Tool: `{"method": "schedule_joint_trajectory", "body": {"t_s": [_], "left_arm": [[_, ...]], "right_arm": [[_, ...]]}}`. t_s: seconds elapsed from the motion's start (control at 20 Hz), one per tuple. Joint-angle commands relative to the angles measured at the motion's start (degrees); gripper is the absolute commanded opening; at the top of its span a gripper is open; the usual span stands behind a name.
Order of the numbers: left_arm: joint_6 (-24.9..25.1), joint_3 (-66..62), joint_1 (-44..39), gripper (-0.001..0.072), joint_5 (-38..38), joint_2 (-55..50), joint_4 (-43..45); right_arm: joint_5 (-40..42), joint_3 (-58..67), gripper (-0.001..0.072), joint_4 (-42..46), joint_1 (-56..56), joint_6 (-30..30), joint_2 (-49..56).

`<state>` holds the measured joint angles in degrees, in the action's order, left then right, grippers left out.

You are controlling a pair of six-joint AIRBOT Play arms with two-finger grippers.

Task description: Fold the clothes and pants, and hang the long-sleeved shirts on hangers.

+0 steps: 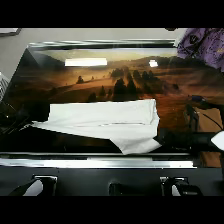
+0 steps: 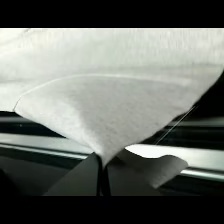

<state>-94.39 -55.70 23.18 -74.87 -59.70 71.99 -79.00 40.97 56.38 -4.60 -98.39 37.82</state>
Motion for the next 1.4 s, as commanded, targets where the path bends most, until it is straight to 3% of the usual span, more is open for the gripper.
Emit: {"method": "schedule_joint_trajectory", "body": {"t_s": [0.0,0.15,0.5,0.7,1.05,1.1,1.15,1.25,1.35], "left_arm": [[-0.8,0.3,-1.9,0.0013,6.6,-2.2,0.2],[-0.5,-0.9,-2.0,0.0013,10.8,-7.4,-2.9],[2.0,-14.1,-6.2,0.0013,15.0,-23.4,-4.6],[2.0,-22.6,-6.5,0.0013,14.6,-31.4,-4.5],[1.8,-26.6,-8.4,0.0015,14.3,-40.5,-4.7],[1.8,-26.6,-8.8,0.002,14.3,-41.1,-5.1],[1.8,-26.7,-9.0,0.0097,14.4,-41.3,-5.4],[0.8,-27.3,-8.6,0.043,14.2,-41.0,-5.4],[0.7,-29.4,-7.7,0.0517,11.8,-40.4,-4.9]], "right_arm": [[5.7,4.5,0.003,-0.5,0.0,4.7,9.4],[10.6,10.4,0.003,-2.3,0.0,9.5,21.3],[19.3,23.0,0.003,-3.1,2.8,12.2,41.4],[24.1,27.4,0.003,-1.8,3.4,9.2,47.3],[24.5,28.8,0.0033,-1.9,3.4,9.0,53.4],[24.0,28.8,0.0073,-1.9,3.4,9.0,53.7],[22.4,29.1,0.0189,-1.8,3.2,8.5,53.6],[15.2,32.1,0.0469,-1.4,0.9,8.7,53.2],[8.0,35.7,0.0523,1.5,-3.2,10.2,52.0]]}}
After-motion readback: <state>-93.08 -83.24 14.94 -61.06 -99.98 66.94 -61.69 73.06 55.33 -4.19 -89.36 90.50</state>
